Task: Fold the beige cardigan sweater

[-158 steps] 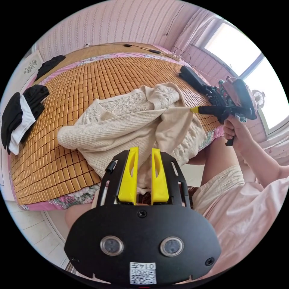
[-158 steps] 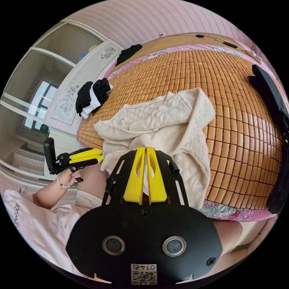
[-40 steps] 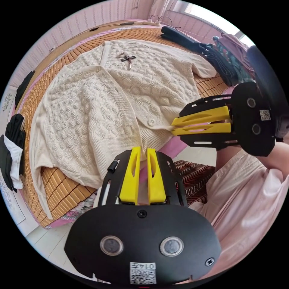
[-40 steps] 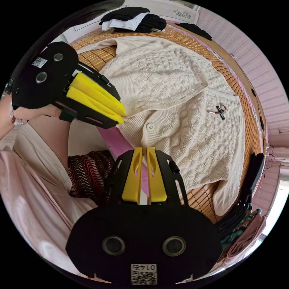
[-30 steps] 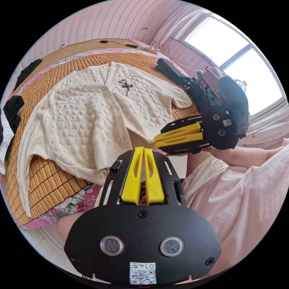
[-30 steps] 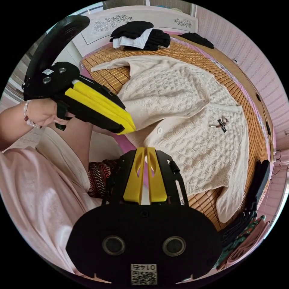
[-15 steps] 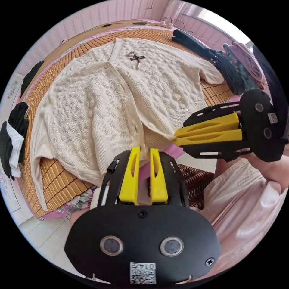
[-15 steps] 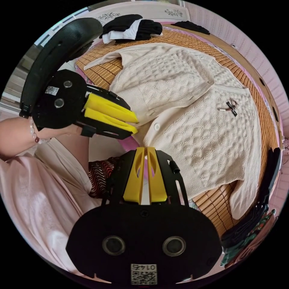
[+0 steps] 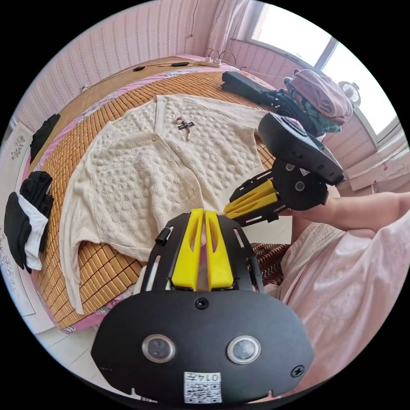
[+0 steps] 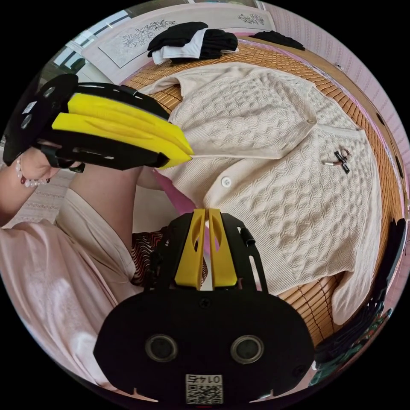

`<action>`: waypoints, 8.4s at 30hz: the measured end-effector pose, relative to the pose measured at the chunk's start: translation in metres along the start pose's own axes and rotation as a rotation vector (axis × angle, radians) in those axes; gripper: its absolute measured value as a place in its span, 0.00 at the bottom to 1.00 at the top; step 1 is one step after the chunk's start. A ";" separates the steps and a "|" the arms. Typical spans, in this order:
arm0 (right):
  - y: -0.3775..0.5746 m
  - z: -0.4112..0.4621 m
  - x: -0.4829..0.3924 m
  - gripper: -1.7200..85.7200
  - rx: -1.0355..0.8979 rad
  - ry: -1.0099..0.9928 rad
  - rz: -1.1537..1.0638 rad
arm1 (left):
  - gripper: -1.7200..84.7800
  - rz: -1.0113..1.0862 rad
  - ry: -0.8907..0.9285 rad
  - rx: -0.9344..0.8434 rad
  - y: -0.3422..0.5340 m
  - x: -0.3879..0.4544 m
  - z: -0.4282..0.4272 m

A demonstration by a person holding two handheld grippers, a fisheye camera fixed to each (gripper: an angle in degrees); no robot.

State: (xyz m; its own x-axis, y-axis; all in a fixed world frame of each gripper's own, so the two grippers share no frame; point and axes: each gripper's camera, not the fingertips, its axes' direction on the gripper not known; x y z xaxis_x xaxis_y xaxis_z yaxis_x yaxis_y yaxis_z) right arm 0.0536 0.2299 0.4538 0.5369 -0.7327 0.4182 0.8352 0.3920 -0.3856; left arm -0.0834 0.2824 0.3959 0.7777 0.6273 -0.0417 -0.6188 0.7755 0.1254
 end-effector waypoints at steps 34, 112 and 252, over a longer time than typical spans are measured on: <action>0.331 -0.140 0.212 0.10 0.532 0.281 0.965 | 0.01 0.153 0.153 -0.102 -0.135 0.122 0.010; 0.386 -0.121 0.111 0.01 0.448 0.725 0.796 | 0.01 0.256 0.181 -0.020 -0.349 0.179 0.094; -0.426 0.142 -0.234 0.12 -0.051 0.190 -0.457 | 0.03 -1.073 -0.142 0.349 0.459 -0.502 0.070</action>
State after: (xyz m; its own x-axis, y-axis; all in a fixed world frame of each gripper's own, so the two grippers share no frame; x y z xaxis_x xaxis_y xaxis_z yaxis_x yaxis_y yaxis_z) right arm -0.4110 0.3137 0.6368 0.0819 -0.9135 0.3985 0.9707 -0.0175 -0.2396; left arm -0.7501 0.3183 0.5433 0.9068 -0.3795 -0.1835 0.4213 0.8313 0.3626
